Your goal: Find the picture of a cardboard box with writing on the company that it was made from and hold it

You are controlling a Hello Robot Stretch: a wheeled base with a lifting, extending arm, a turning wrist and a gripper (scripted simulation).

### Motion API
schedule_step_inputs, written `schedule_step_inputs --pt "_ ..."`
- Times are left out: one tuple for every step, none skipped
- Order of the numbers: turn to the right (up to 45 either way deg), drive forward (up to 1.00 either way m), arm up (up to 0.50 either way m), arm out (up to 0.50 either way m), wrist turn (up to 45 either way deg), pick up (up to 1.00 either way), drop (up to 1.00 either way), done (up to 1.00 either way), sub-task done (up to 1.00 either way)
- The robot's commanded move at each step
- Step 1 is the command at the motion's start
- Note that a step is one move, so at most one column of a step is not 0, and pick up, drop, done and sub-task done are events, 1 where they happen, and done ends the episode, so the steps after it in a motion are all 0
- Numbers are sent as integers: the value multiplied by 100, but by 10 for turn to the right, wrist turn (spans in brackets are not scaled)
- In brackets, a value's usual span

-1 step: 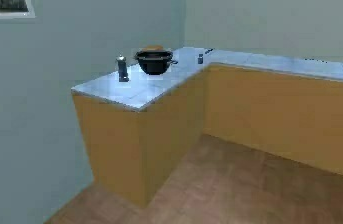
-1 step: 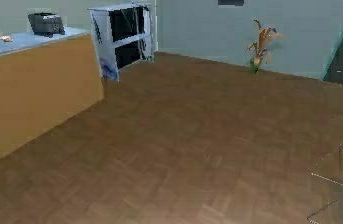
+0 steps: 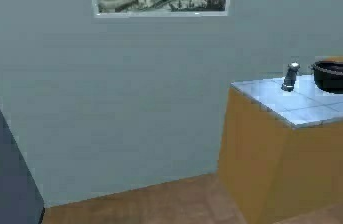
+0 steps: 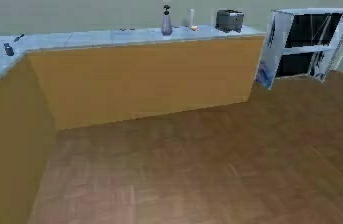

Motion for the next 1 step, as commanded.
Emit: schedule_step_inputs --pt "-450 0 0 0 0 0 0 0 0"
